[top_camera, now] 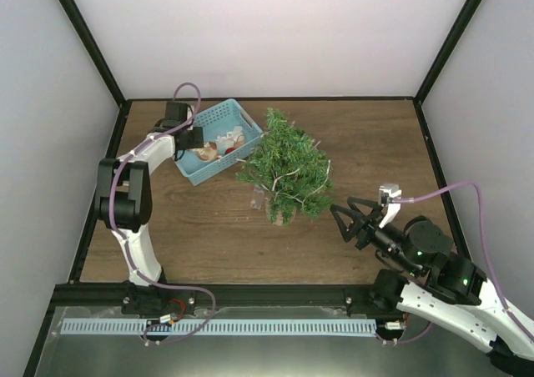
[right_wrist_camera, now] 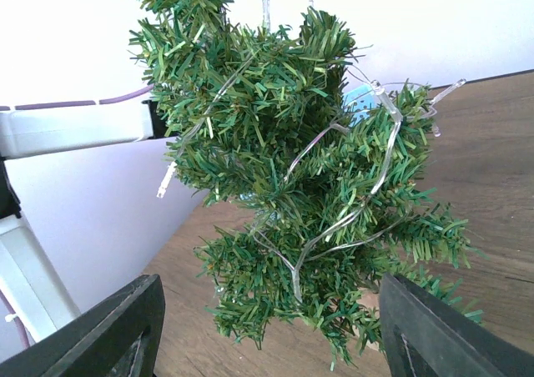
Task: Decorate the small christmas tree
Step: Pick up the decoration item from the storage box.
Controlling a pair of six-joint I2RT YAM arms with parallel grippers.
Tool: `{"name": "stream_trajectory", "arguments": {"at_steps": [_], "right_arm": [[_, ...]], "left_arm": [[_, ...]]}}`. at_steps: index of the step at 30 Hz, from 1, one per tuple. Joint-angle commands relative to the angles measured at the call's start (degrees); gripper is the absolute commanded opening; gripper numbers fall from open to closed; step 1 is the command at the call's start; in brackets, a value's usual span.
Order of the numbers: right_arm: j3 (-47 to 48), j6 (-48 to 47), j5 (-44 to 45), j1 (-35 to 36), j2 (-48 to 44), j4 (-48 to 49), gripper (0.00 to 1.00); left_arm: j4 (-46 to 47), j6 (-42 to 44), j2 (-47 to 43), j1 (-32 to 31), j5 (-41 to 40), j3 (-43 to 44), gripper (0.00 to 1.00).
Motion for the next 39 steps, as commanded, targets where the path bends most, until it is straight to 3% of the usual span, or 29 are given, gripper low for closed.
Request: {"name": "stream_trajectory", "arguments": {"at_steps": [1, 7, 18, 22, 26, 33, 39], "right_arm": [[1.68, -1.08, 0.91, 0.14, 0.11, -0.19, 0.72], [1.72, -1.15, 0.74, 0.11, 1.71, -0.15, 0.72], [2.45, -0.85, 0.84, 0.15, 1.7, -1.67, 0.72], [3.03, -0.82, 0.92, 0.13, 1.76, -2.01, 0.72], [3.48, -0.83, 1.1, 0.1, 1.7, -2.63, 0.72], [3.68, -1.2, 1.94, 0.15, 1.07, -2.69, 0.72], [3.62, -2.74, 2.92, 0.19, 0.4, -1.94, 0.72]], "left_arm": [[-1.56, 0.69, 4.75, 0.2, 1.93, 2.84, 0.54], [-2.6, 0.21, 9.93, 0.28, -2.5, 6.5, 0.53], [-1.47, -1.34, 16.27, 0.05, -2.77, 7.94, 0.43], [-2.7, -0.18, 16.74, -0.06, -2.36, 9.07, 0.27], [-3.11, 0.88, 12.7, -0.06, -2.26, 9.39, 0.05], [1.11, 3.73, -3.49, -1.33, -6.68, 5.81, 0.04], [6.72, 6.07, -17.88, -2.88, -4.75, -0.42, 0.04]]}}
